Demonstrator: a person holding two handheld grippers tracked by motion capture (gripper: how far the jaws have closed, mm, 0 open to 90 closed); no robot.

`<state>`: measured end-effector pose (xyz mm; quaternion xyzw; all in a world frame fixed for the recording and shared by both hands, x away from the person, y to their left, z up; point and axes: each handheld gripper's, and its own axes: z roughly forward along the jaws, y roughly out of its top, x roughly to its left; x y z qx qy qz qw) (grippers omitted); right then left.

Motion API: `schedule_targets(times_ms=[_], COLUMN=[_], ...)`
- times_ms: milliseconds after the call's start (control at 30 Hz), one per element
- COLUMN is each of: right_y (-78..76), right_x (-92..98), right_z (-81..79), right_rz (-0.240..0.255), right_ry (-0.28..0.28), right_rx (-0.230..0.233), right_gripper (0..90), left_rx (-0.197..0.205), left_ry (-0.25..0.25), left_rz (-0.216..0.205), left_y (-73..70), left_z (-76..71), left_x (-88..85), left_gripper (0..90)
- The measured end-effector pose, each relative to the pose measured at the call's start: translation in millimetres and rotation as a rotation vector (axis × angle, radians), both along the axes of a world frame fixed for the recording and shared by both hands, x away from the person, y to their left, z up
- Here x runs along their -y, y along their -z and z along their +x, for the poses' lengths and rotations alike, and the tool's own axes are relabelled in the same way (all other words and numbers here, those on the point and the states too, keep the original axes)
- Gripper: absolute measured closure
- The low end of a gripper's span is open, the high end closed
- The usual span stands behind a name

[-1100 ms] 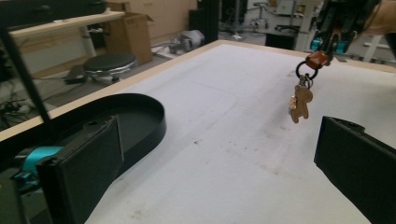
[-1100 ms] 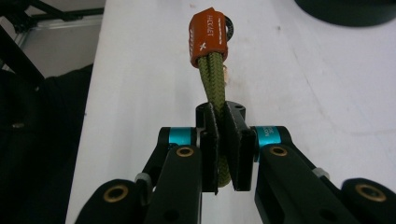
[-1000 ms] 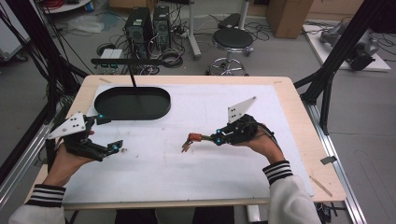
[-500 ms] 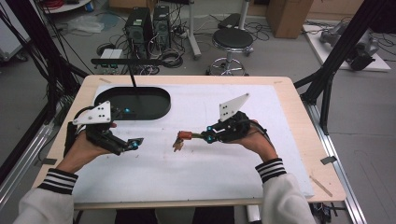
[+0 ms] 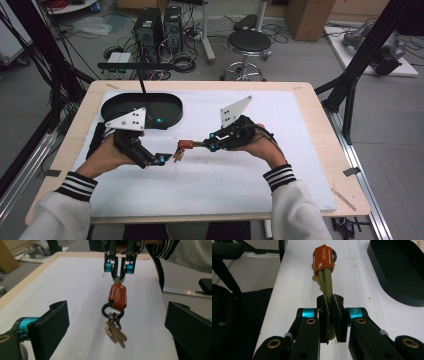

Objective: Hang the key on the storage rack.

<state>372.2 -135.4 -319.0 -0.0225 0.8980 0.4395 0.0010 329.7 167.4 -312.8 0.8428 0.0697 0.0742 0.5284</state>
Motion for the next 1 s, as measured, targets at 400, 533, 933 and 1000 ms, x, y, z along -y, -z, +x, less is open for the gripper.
schedule_targets(times_ms=[400,533,933,1000], right_y=[1.4,1.6,3.7,3.7], right_x=[-6.7,-7.3,-10.4,-10.6], right_z=[-2.1,-3.6,-4.8,-4.7], right_rz=[-0.012,-0.020,-0.034,-0.037], right_ry=[-0.022,-0.021,-0.033,-0.037], right_rx=[0.003,0.007,0.011,0.011], right_gripper=[84.9,84.8,84.8,84.8], left_rx=[-0.010,-0.025,-0.018,-0.020], left_ry=[0.021,0.027,0.057,0.054], left_rz=[0.098,0.112,0.149,0.148], left_y=[7.8,9.7,12.1,11.9], left_z=[3.4,3.7,0.5,-0.1], left_x=[25.4,30.4,35.8,35.7], left_gripper=[8.8,14.4,44.4,48.0])
